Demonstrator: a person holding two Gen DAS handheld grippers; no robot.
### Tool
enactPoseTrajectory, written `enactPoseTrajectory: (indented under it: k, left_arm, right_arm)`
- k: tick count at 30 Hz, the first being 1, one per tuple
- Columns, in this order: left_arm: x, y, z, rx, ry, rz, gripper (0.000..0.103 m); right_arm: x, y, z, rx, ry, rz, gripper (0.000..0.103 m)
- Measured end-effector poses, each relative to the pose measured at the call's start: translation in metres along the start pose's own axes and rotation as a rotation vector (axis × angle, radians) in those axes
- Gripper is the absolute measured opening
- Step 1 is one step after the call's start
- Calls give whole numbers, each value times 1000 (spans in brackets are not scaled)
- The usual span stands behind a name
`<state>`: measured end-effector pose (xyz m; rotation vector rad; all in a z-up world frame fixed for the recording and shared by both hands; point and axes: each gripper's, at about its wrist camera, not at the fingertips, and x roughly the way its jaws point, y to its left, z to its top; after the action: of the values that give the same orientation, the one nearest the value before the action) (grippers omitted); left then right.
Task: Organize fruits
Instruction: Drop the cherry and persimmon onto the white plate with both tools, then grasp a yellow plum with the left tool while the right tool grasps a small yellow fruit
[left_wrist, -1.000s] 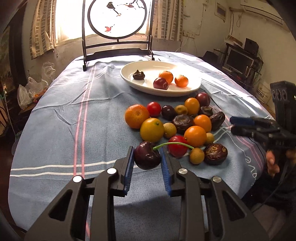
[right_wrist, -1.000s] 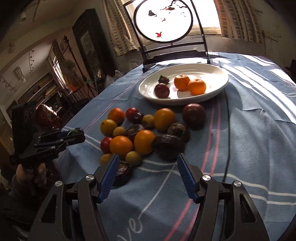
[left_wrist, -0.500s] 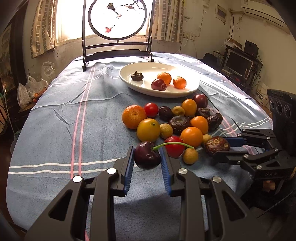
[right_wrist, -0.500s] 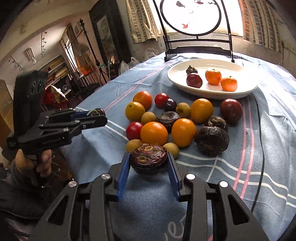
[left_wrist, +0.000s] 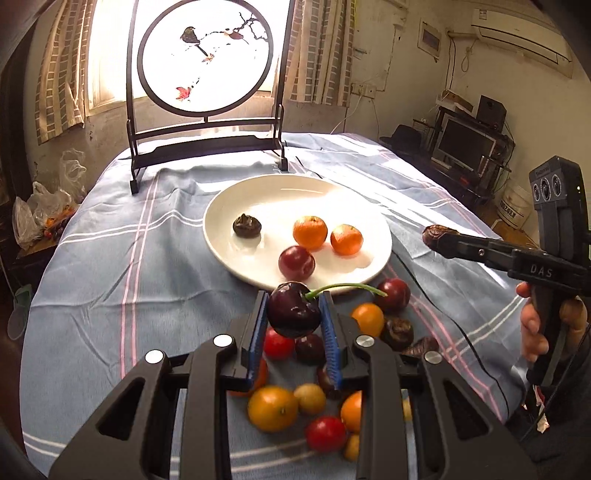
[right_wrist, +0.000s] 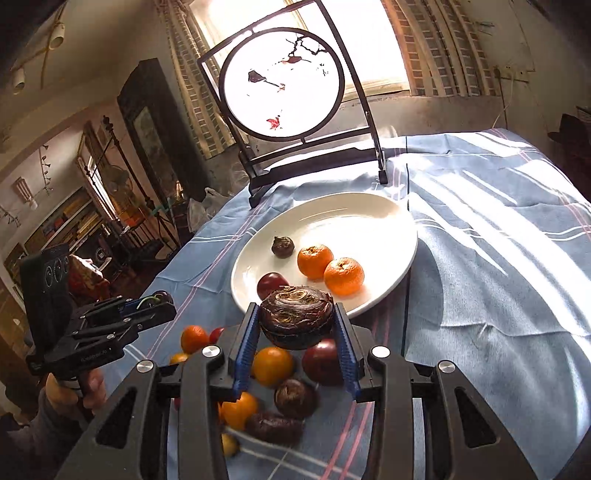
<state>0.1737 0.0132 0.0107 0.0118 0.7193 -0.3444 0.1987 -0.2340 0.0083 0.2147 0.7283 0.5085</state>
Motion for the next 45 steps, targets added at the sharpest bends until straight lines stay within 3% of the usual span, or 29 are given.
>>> enactPoseTrajectory:
  k: [6, 9, 11, 13, 15, 21, 27, 30, 34, 43, 44, 45]
  left_arm:
    - [73, 18, 38, -79, 86, 11, 28]
    - [96, 34, 41, -166, 132, -4, 42]
    - [91, 39, 40, -181, 118, 0, 43]
    - [76, 40, 35, -183, 89, 8, 56]
    - [56, 37, 26, -177, 69, -10, 57]
    - [-4, 8, -31, -25, 64, 24, 66]
    - [-33, -26, -94, 86, 95, 37, 66]
    - [-32, -39, -111, 108, 113, 22, 49]
    - [-28, -53, -122, 116, 124, -5, 46]
    - [-2, -59, -121, 106, 137, 35, 46]
    - [-1, -60, -120, 109, 130, 38, 45]
    - [-1, -61, -120, 107, 129, 30, 36]
  right_arm:
    - [61, -5, 20, 17, 50, -18, 42]
    - [61, -6, 19, 34, 14, -19, 58]
    - [50, -4, 15, 21, -1, -21, 58]
    - [36, -4, 8, 14, -14, -24, 58]
    - [22, -5, -3, 15, -16, -25, 58]
    - [-14, -1, -56, -26, -12, -68, 58]
    - [-30, 2, -86, -54, -30, -86, 58]
    - [-28, 2, -86, -54, -30, -104, 58]
    - [-30, 1, -87, -53, -47, -97, 58]
    - [-30, 6, -87, -88, -46, -81, 58]
    - [-30, 7, -88, -90, -43, -79, 58]
    - [-30, 7, -87, -92, -40, -75, 58]
